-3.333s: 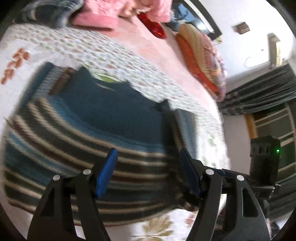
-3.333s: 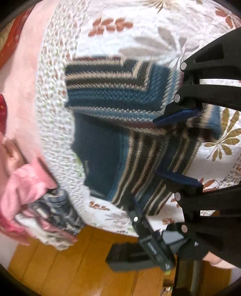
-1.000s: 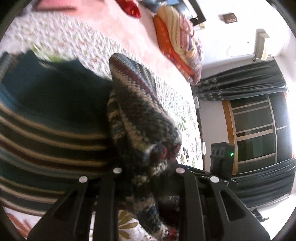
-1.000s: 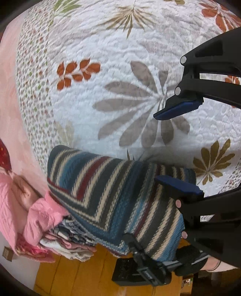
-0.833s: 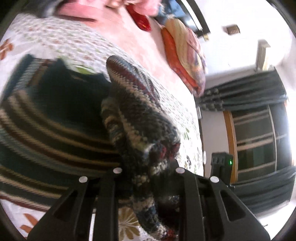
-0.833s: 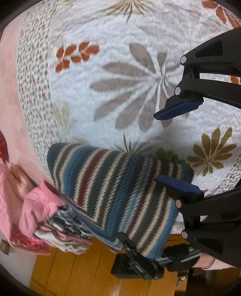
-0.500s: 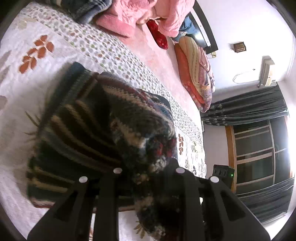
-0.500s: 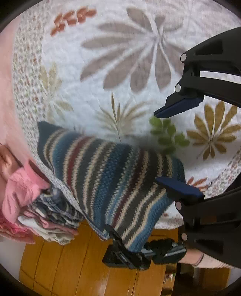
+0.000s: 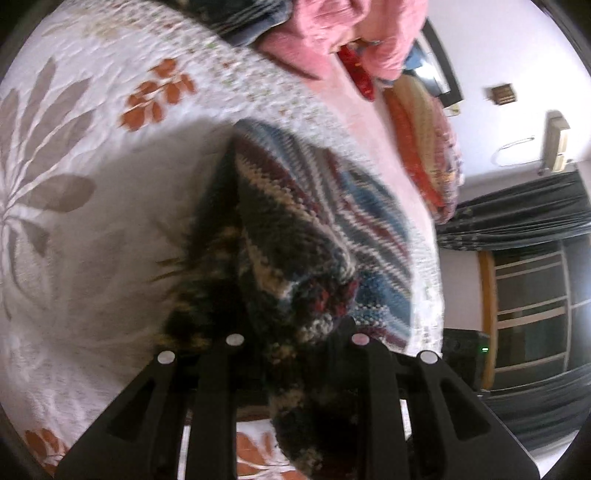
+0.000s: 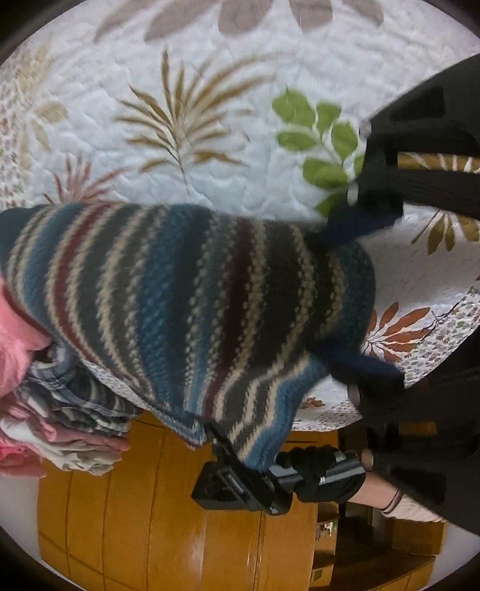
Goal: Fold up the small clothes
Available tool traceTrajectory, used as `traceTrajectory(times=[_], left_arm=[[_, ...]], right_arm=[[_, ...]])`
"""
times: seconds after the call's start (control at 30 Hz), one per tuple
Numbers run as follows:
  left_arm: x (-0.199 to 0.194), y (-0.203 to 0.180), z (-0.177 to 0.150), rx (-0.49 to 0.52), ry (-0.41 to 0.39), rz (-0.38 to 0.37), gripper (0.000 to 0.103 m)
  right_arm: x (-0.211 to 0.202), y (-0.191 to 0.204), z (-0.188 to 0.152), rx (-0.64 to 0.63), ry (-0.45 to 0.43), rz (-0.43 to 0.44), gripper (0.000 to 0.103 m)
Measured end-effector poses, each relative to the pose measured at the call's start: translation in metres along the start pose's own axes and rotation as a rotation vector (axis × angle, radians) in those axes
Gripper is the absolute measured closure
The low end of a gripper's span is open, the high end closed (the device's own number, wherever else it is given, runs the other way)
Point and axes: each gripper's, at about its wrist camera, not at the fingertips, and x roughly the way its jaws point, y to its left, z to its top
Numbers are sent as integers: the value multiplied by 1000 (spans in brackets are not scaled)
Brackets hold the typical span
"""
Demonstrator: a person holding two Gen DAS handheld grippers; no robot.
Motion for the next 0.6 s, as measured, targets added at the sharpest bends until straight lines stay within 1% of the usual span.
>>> traceTrajectory(times=[0.03, 0.07, 0.1, 0.23, 0.33, 0.4, 0.43, 0.47, 0.5, 0.53, 0.6], left_arm=[[4, 5, -1, -4, 13, 18, 82], [7, 10, -3, -3, 21, 29, 81], [11, 11, -4, 3, 25, 43, 81], [18, 10, -6, 14, 27, 80, 75], [16, 10, -5, 18, 40, 80, 72], [11, 8, 0, 12, 70, 63, 66], [7, 9, 0, 6, 85, 47, 56], [3, 9, 0, 2, 97, 22, 48], [-3, 8, -2, 13, 107, -4, 45], [-8, 6, -4, 35, 121, -12, 41], [-17, 0, -13, 92, 148, -3, 39]], right_arm=[[4, -1, -1, -1, -4, -18, 64], [7, -1, -2, -8, -4, -37, 70], [8, -3, -3, -17, -4, -55, 73], [8, -5, -3, -21, -4, -90, 76], [8, -5, -3, -29, -9, -105, 76], [9, -3, -2, -28, -12, -106, 75], [9, -2, -2, -29, -11, -101, 74], [8, -2, -1, -33, -8, -96, 71], [4, -2, 1, -31, -8, -88, 64], [0, -3, 0, -20, -10, -69, 61], [-7, -4, -1, -14, -10, -48, 59]])
